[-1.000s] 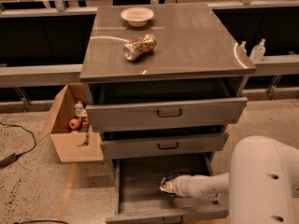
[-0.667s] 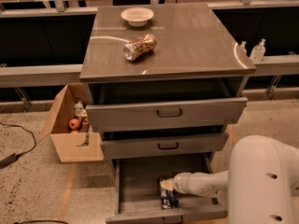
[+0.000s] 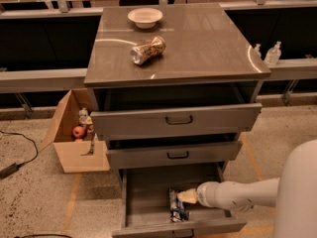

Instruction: Place blue chip bag into bottom drawer

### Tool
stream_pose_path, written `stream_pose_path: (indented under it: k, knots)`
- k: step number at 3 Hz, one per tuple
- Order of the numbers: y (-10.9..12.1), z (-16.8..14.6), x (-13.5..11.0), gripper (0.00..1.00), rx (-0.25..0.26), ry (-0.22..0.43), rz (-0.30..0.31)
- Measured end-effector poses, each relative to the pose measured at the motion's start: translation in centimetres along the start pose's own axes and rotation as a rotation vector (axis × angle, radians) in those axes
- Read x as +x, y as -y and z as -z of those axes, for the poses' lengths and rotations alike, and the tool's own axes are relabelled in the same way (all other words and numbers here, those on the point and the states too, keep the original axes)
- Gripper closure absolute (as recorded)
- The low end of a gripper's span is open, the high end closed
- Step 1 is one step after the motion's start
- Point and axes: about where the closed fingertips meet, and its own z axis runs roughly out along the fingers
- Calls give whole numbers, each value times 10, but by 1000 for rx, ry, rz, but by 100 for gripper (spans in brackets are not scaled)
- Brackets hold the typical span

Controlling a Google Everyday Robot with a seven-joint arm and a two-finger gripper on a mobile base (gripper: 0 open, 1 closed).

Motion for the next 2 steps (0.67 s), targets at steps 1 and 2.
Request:
stream_pose_path:
  k: [1, 2]
  knots:
    - [9, 65, 6, 49, 91, -21, -92]
    - [4, 100, 17, 49, 116, -33, -98]
